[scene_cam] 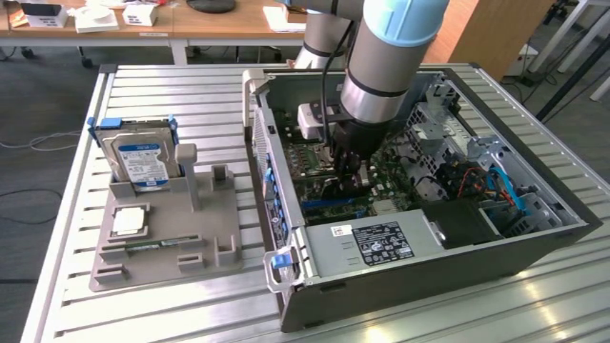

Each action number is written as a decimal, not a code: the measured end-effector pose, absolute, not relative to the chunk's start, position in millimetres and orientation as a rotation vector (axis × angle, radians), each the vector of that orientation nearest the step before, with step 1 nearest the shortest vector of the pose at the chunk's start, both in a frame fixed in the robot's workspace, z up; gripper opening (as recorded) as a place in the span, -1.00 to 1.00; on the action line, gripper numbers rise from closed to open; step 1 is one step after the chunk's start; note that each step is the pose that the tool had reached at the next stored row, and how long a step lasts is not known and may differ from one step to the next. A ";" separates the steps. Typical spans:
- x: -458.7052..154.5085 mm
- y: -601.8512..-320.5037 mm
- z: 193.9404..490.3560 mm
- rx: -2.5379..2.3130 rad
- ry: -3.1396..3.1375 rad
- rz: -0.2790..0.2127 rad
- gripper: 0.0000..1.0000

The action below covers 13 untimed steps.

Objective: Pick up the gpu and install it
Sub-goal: 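Insert the gpu into the slot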

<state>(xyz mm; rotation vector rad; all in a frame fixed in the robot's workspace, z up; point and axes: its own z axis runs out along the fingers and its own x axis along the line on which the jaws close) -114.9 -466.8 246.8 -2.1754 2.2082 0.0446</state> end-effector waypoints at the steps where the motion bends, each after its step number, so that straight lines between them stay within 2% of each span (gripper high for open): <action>1: -114.9 -466.8 246.7 -2.175 2.208 0.045 -0.46; 13: -114.9 -466.7 248.2 -2.175 2.208 0.045 -0.46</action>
